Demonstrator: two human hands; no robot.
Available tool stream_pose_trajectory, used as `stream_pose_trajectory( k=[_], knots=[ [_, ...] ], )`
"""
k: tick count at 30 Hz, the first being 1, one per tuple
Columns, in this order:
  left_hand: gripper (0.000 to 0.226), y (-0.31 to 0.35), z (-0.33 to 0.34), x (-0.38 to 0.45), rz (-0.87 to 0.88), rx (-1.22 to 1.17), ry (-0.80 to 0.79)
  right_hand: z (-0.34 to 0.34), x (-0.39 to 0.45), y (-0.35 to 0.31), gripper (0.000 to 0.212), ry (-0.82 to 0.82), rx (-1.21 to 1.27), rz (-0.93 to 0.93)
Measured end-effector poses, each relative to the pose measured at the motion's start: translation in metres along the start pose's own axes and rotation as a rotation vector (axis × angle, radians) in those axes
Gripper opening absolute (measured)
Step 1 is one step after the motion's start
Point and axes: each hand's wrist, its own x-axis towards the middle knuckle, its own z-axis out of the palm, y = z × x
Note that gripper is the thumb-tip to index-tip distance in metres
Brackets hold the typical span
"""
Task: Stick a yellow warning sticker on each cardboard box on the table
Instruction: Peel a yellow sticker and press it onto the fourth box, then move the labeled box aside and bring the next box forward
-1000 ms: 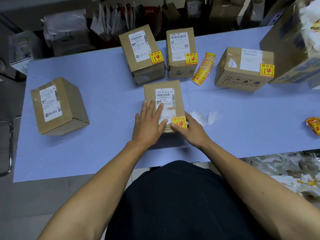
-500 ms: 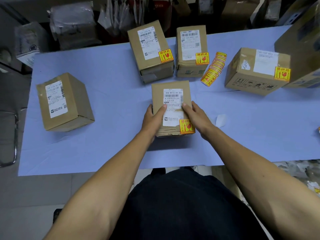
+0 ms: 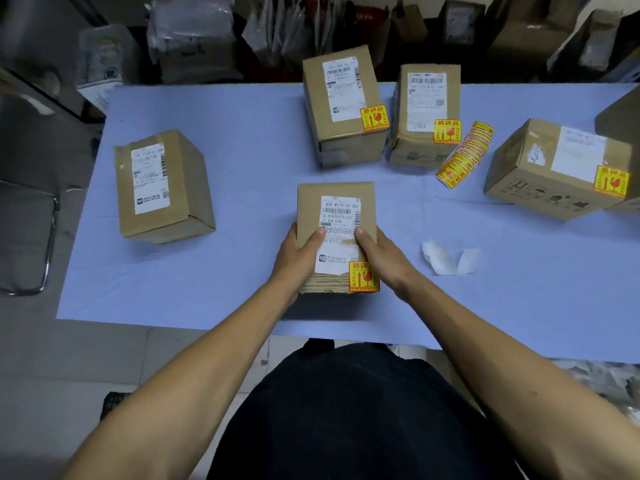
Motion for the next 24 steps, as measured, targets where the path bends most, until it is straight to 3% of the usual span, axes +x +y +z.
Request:
stream_pose_trajectory(
  k=[5,15,24],
  knots=[
    [0.033,0.013,-0.059,0.011,0.026,-0.088,0.12,0.044,0.022,-0.048,0.057,-0.055,-0.064,-0.084],
    [0.033,0.077,-0.139,0.083,0.088,-0.154,0.163,0.087,0.1,-0.15,0.068,-0.047,-0.124,-0.186],
    [0.028,0.109,-0.147,0.174,0.016,-0.085,0.105,0.077,0.179,-0.193,0.063,0.02,-0.057,-0.052]
  ],
)
